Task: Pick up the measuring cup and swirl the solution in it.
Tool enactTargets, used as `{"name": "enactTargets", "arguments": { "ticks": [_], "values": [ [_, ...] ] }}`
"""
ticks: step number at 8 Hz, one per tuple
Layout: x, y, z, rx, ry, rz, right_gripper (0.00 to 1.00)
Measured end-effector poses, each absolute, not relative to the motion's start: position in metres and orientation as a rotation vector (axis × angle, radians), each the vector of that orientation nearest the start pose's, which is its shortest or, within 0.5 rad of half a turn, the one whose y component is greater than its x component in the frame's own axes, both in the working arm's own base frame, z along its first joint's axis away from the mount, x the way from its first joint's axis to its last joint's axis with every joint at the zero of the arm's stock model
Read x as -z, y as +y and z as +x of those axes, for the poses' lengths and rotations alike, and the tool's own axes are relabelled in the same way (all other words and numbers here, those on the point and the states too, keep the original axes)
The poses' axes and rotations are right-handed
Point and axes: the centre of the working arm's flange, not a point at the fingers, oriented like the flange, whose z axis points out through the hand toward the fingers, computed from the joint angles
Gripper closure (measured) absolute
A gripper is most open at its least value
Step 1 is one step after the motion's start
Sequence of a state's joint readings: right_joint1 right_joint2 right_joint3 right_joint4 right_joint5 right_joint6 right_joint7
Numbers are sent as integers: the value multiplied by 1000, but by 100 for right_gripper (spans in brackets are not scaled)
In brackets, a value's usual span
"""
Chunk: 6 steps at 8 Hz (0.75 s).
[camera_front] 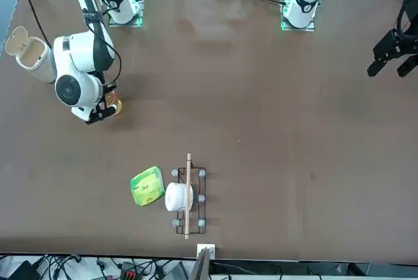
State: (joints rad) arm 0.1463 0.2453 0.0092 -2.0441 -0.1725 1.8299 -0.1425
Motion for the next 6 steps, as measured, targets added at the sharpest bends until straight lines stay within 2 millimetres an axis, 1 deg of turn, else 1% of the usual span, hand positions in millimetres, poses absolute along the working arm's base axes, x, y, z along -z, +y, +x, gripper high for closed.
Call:
{"name": "enactTargets", "arguments": {
  "ticks": [3,6],
  "values": [
    [-288,66,536,-764,-686,-3164,97],
    [-299,69,551,-707,-687,-3180,97]
  ]
}}
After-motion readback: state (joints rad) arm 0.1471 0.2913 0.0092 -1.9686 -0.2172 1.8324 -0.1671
